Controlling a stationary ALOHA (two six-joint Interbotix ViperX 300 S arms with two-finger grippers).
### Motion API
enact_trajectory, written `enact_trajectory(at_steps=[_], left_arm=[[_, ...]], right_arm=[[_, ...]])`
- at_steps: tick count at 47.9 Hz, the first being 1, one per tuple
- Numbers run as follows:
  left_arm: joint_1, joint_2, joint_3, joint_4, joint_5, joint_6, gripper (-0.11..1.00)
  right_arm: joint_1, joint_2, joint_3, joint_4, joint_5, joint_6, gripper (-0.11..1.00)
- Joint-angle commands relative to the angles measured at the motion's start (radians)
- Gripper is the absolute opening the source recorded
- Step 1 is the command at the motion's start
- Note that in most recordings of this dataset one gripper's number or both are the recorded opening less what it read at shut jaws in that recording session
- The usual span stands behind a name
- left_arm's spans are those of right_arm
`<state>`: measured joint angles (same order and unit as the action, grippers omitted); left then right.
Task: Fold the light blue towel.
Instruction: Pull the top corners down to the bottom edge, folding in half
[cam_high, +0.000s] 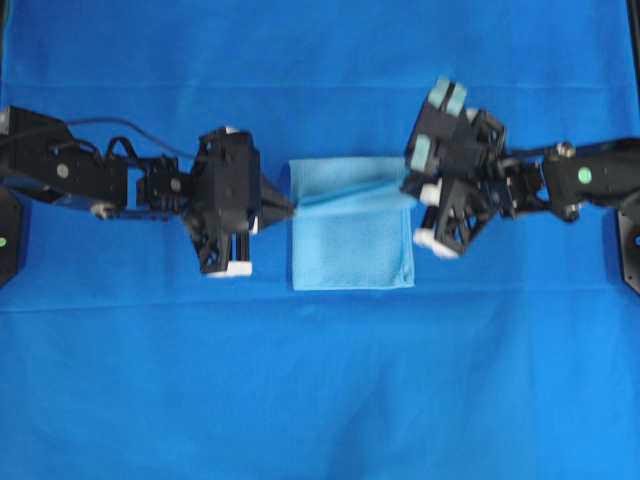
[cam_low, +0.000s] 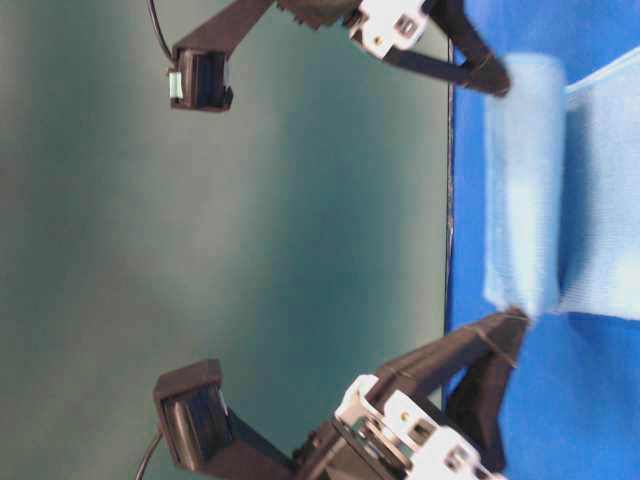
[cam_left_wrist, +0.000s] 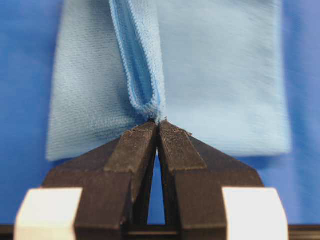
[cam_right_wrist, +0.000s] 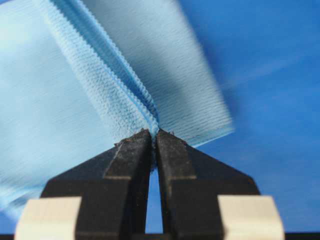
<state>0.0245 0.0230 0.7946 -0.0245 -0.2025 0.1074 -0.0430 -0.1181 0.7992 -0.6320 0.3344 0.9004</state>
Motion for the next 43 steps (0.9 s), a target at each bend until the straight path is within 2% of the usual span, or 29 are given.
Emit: enact_trajectory(at_steps=[1,14,38,41,43], left_arm=[[-0.041,-0.005,-0.017,0.0,0.012,-0.003,0.01],[-0.091,0.038,-0.034,0.0,0.011,-0.011,0.01],[-0.058,0.094,-0.051,0.0,0.005,-0.012,0.01],[-0.055,0.094,-0.054,0.0,0.005,-0.012,0.02],[-0.055,0.095,-0.06,0.0,0.003,-0.012,0.07]], right_arm=[[0.043,-0.021,-0.003,0.002,0.015,0.023,0.04],[0.092,-0.012,-0.003,0.002,0.018,0.055,0.04],[0.087,0.098,-0.044,0.002,-0.003,0.069,0.05],[0.087,0.103,-0.054,0.002,-0.002,0.069,0.06],[0.087,0.104,-0.058,0.002,-0.002,0.069,0.15]])
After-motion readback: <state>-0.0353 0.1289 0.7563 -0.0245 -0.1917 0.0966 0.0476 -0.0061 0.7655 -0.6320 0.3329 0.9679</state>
